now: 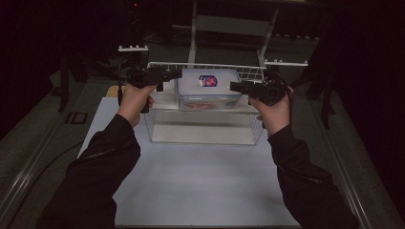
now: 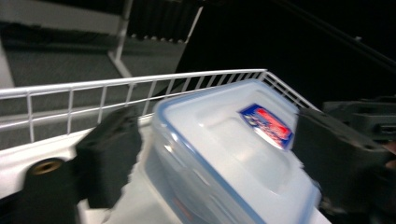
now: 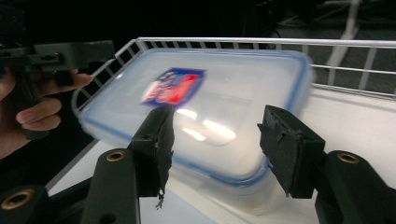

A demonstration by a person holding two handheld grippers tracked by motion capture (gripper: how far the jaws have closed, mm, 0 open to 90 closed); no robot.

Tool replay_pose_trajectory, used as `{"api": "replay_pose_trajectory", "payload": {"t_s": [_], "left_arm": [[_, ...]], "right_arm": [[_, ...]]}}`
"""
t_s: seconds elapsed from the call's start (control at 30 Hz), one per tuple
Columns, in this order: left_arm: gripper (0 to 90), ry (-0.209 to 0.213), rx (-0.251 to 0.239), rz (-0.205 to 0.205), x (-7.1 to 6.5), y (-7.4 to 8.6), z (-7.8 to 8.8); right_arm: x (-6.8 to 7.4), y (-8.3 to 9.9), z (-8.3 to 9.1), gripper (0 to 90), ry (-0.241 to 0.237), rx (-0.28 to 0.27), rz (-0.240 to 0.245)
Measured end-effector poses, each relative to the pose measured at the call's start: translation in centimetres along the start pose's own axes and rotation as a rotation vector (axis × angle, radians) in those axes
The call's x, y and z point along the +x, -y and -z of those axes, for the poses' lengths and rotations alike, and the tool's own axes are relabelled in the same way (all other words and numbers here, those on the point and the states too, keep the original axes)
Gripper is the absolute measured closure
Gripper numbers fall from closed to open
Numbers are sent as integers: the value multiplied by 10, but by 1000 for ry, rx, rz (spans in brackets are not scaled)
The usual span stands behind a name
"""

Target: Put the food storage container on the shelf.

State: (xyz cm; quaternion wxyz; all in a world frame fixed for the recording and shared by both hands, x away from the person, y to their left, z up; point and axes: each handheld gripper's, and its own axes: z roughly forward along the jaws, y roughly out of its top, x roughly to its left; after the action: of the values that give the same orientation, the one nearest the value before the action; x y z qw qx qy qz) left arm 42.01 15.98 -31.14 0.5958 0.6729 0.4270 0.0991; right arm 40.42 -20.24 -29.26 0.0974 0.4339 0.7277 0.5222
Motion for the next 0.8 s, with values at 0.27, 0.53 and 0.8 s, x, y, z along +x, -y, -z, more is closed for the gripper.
{"api": "replay_pose_trajectory", "payload": {"t_s": [0.27,0.53,0.8], "left_arm": [[3,2,-55,-71,-17,13,27],[3,12,-54,-126,-31,44,40],[3,7,-29,-211,-44,77,44]], "right_arm": [[31,15,-1,528,-77,15,72],[54,33,-6,898,-91,45,146],[58,48,-28,898,-77,80,170]]}}
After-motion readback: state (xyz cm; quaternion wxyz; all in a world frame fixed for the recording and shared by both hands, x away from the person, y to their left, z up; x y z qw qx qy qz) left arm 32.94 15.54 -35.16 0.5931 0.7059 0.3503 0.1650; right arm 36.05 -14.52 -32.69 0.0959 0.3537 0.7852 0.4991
